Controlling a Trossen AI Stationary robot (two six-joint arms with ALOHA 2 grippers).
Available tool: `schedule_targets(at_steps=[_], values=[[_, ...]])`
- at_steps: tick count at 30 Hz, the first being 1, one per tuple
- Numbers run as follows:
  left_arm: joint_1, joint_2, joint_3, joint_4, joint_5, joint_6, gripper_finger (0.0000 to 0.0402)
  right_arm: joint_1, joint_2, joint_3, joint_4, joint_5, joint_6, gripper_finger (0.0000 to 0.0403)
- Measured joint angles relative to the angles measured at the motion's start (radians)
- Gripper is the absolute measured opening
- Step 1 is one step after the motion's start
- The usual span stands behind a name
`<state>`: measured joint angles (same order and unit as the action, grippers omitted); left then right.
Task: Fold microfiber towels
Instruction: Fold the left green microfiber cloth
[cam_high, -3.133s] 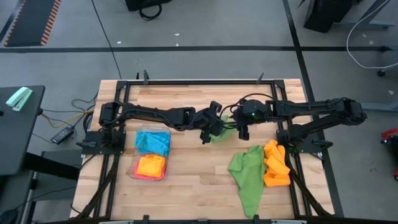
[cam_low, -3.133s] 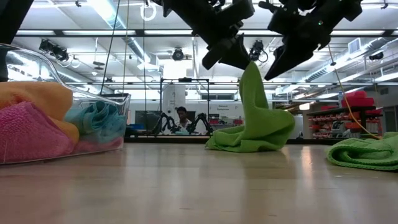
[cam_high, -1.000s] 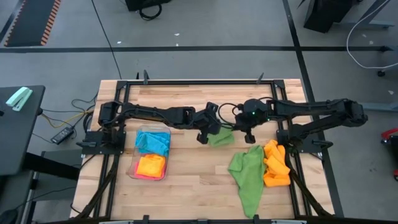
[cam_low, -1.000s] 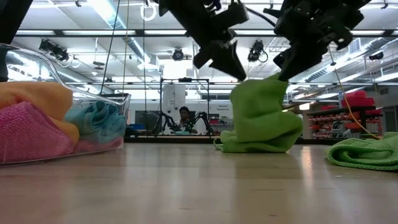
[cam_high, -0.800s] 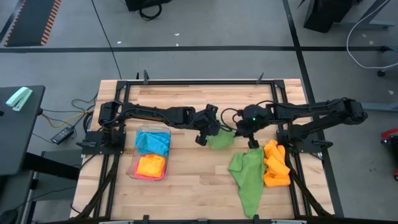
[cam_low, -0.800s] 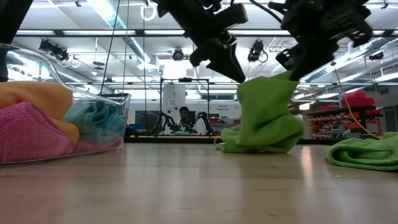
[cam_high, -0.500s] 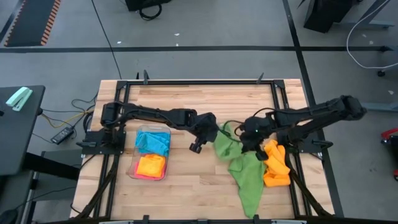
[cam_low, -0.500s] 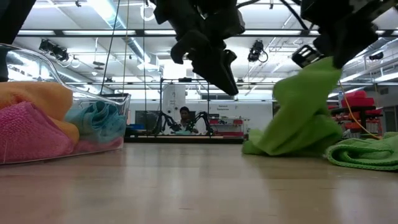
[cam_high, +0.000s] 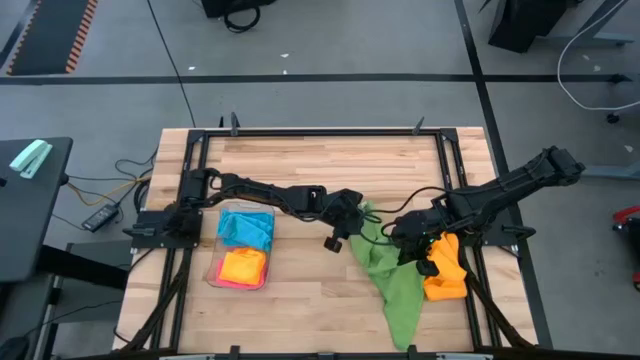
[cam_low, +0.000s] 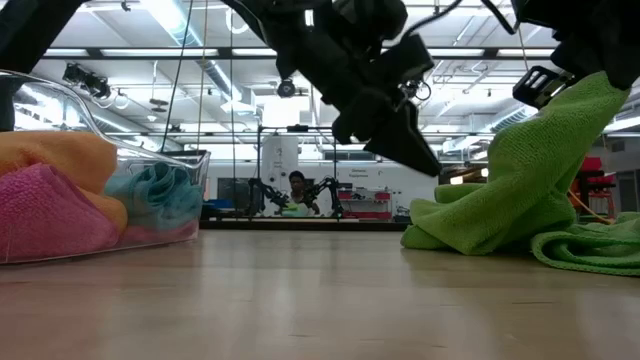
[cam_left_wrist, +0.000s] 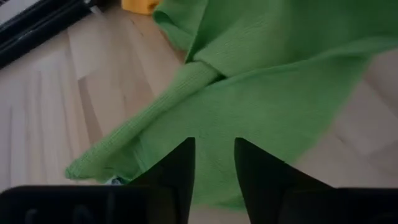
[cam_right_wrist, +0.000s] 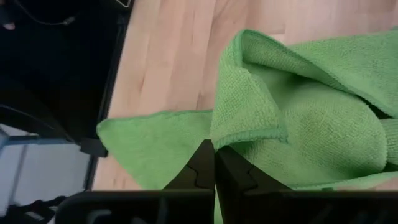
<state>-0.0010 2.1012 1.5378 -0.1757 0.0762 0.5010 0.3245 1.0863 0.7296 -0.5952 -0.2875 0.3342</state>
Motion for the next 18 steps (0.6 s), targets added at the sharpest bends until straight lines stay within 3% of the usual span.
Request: schedule_targets(at_steps=[13, 18], values=[[0.099, 0.059, -0.001, 0.015, 0.073, -0.133, 0.0185, 0.047, 0.000, 0.000, 0.006, 0.052, 0.057, 0.0007], [0.112, 0.066, 0.000, 0.022, 0.186, -0.181, 0.0181, 0.047, 0.000, 0.000, 0.006, 0.054, 0.048, 0.0007]])
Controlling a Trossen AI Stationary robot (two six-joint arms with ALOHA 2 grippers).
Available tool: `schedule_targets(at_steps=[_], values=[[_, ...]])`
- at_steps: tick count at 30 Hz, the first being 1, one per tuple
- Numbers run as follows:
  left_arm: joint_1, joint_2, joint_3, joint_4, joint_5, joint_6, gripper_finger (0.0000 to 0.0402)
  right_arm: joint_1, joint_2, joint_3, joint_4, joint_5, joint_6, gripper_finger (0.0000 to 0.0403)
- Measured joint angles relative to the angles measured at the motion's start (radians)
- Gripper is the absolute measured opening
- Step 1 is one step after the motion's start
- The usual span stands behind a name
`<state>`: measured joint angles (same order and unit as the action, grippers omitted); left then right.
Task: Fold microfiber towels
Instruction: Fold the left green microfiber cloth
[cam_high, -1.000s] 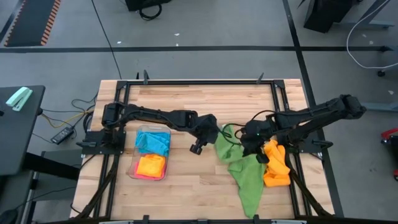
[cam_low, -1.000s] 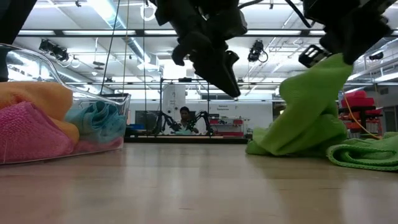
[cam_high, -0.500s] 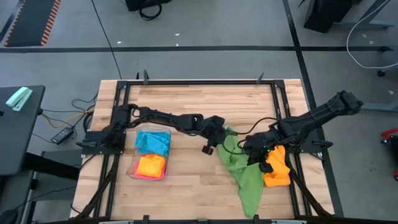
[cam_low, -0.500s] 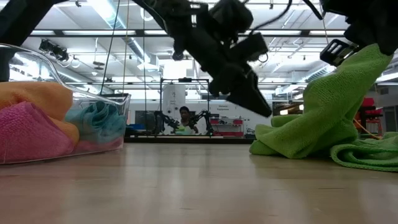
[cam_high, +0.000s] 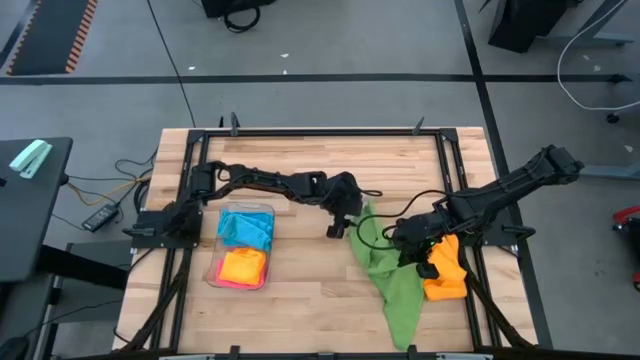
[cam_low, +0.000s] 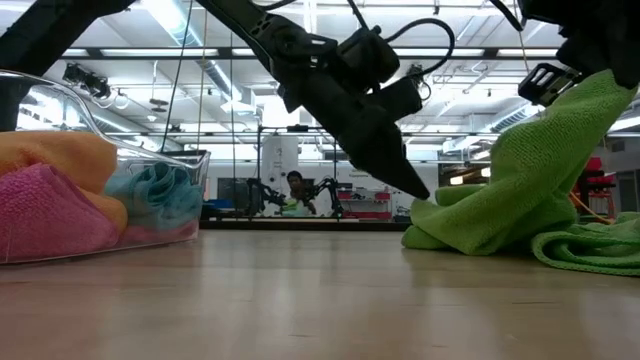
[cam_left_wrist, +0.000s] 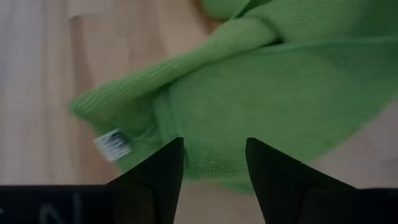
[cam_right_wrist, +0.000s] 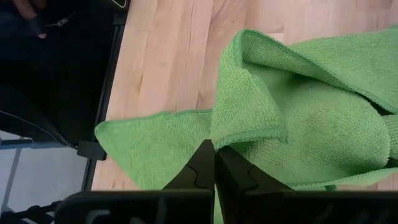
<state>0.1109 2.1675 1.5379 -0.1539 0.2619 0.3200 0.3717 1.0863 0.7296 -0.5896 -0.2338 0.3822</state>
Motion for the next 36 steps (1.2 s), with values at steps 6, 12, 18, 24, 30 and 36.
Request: schedule_targets(at_steps=[6, 12, 18, 24, 30, 36], values=[[0.000, 0.009, -0.001, 0.001, 0.021, -0.048, 0.0166, 0.000, 0.000, 0.000, 0.000, 0.020, -0.004, 0.0008], [-0.001, 0.009, 0.000, -0.002, 0.021, -0.083, 0.0147, 0.000, 0.000, 0.000, 0.000, 0.024, 0.001, 0.0008], [-0.004, 0.021, -0.001, -0.020, 0.018, -0.084, 0.0124, 0.000, 0.000, 0.000, 0.001, 0.024, 0.002, 0.0008], [-0.015, 0.035, 0.000, -0.009, -0.089, -0.101, 0.0121, 0.000, 0.000, 0.000, 0.003, 0.033, 0.000, 0.0008], [-0.031, 0.035, 0.000, 0.008, -0.135, -0.127, 0.0130, 0.000, 0.000, 0.000, 0.004, 0.039, -0.007, 0.0008], [-0.051, 0.040, 0.000, 0.022, -0.136, -0.132, 0.0117, 0.000, 0.000, 0.000, 0.005, 0.039, -0.008, 0.0008]])
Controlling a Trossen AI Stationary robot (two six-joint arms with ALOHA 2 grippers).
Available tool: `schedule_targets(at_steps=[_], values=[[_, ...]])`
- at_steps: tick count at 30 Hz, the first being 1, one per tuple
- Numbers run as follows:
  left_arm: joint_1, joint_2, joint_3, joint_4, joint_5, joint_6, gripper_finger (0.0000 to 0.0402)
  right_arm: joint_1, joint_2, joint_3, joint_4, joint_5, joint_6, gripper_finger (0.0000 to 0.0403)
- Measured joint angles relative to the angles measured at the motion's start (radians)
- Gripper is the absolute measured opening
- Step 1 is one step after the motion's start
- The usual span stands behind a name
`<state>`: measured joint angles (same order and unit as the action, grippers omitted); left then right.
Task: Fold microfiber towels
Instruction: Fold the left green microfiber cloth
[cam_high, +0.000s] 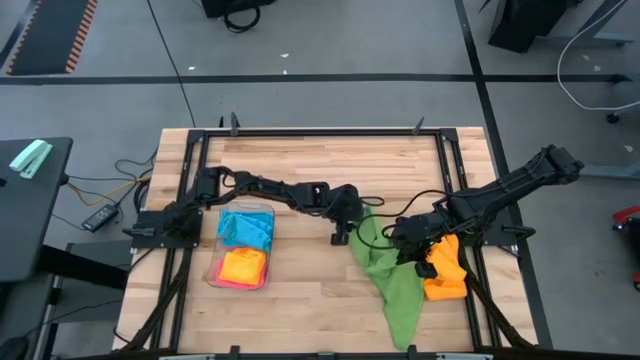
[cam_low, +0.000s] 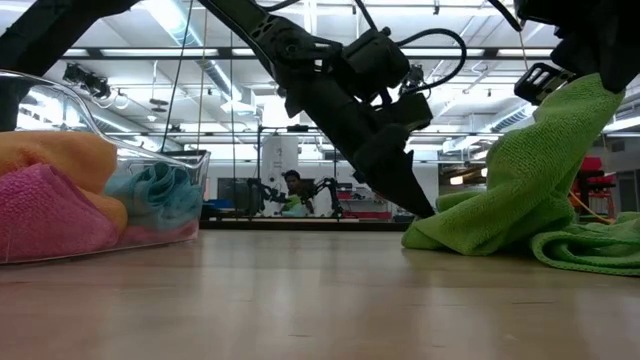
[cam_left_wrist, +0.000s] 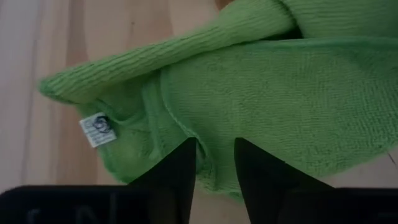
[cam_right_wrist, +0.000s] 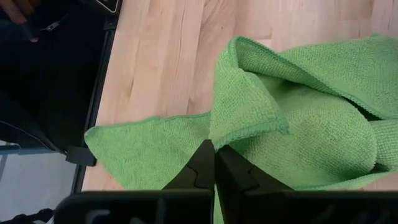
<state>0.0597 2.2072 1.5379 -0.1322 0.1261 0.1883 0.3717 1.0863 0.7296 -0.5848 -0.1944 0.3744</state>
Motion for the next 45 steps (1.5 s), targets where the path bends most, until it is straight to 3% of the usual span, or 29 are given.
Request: schedule_targets(at_steps=[9, 16, 29, 40, 45], values=[[-0.008, 0.001, 0.000, 0.002, -0.062, 0.062, 0.0011, 0.000, 0.000, 0.000, 0.000, 0.023, -0.014, 0.0008], [-0.013, -0.038, -0.001, -0.065, -0.235, 0.183, 0.0006, -0.004, -0.001, 0.000, -0.031, 0.119, -0.064, 0.0008], [0.004, -0.294, 0.002, -0.200, -0.249, 0.237, 0.0004, -0.003, -0.020, 0.165, -0.177, 0.411, -0.194, 0.0008], [0.048, -0.456, 0.000, -0.282, -0.415, 0.302, 0.0002, -0.004, -0.061, 0.263, -0.266, 0.777, -0.296, 0.0008], [0.103, -0.564, 0.000, -0.290, -0.423, 0.322, 0.0002, -0.012, -0.099, 0.325, -0.278, 0.831, -0.356, 0.0008]])
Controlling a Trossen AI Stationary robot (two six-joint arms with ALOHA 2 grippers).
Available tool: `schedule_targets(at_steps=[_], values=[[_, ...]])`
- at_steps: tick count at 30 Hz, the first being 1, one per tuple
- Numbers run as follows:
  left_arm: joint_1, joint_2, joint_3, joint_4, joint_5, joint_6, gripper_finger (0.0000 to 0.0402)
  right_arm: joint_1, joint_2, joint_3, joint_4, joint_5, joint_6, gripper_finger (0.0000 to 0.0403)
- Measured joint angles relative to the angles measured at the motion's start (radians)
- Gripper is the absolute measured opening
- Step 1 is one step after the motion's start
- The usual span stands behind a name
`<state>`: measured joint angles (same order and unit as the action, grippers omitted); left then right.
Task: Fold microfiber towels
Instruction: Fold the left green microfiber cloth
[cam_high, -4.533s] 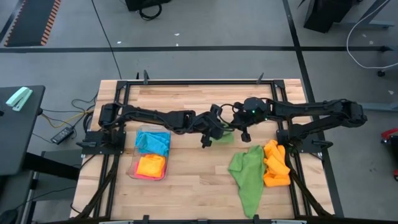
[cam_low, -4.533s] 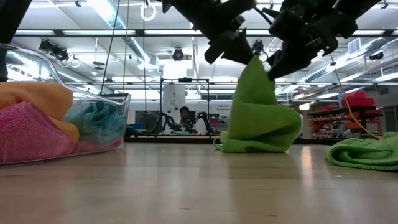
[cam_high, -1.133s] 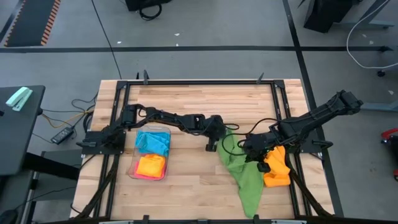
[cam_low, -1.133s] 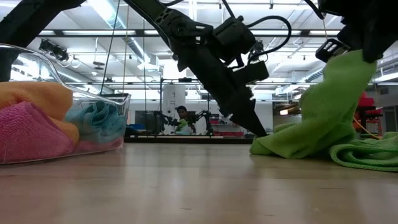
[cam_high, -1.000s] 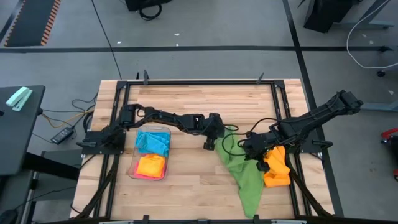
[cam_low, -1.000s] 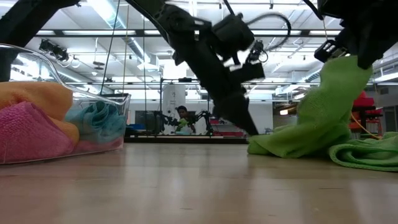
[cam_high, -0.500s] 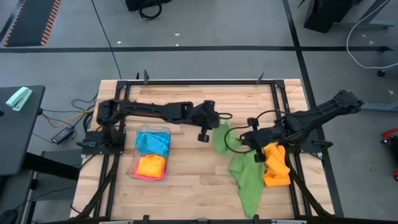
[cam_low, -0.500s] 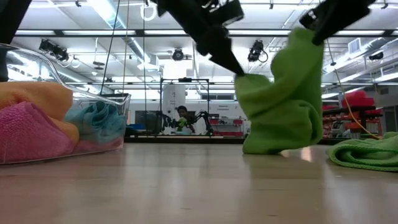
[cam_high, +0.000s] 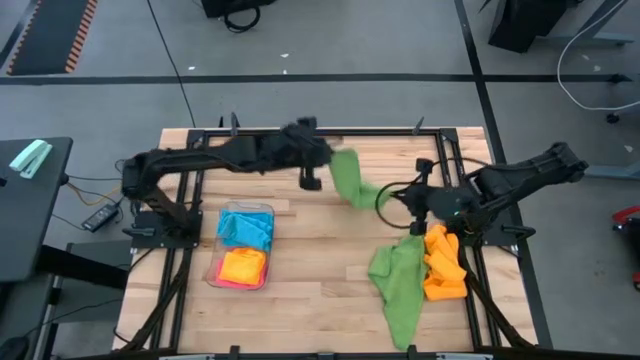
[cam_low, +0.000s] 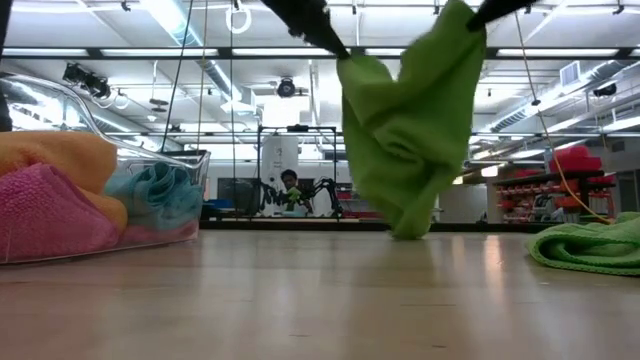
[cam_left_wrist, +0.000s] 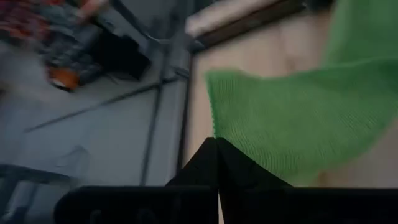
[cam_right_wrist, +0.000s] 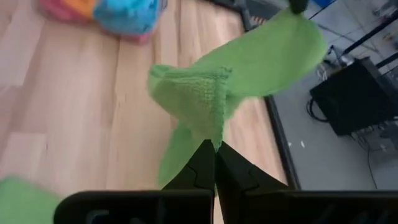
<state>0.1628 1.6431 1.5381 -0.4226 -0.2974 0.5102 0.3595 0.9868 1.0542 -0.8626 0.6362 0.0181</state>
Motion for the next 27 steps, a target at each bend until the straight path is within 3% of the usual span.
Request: schedule_targets(at_steps=[3, 7, 17, 20, 24, 27], values=[[0.028, -0.065, 0.001, 0.015, 0.019, 0.001, 0.0002, -0.004, -0.023, 0.043, -0.005, -0.001, -0.014, 0.0008], [0.067, -0.116, 0.002, 0.015, 0.118, -0.004, 0.0003, -0.015, -0.041, 0.073, -0.001, 0.000, -0.077, 0.0008], [0.129, -0.119, 0.001, -0.012, 0.193, -0.038, 0.0003, -0.174, -0.044, 0.080, -0.005, -0.009, -0.232, 0.0008], [0.135, -0.118, 0.000, -0.028, 0.286, -0.081, 0.0004, -0.223, -0.044, 0.080, -0.005, -0.117, -0.232, 0.0008], [0.114, -0.106, 0.001, -0.071, 0.390, -0.088, 0.0003, -0.257, -0.044, 0.080, -0.006, -0.351, -0.225, 0.0008], [0.095, -0.085, -0.001, -0.160, 0.529, -0.076, 0.0004, -0.262, -0.040, 0.080, -0.019, -0.552, -0.205, 0.0008]])
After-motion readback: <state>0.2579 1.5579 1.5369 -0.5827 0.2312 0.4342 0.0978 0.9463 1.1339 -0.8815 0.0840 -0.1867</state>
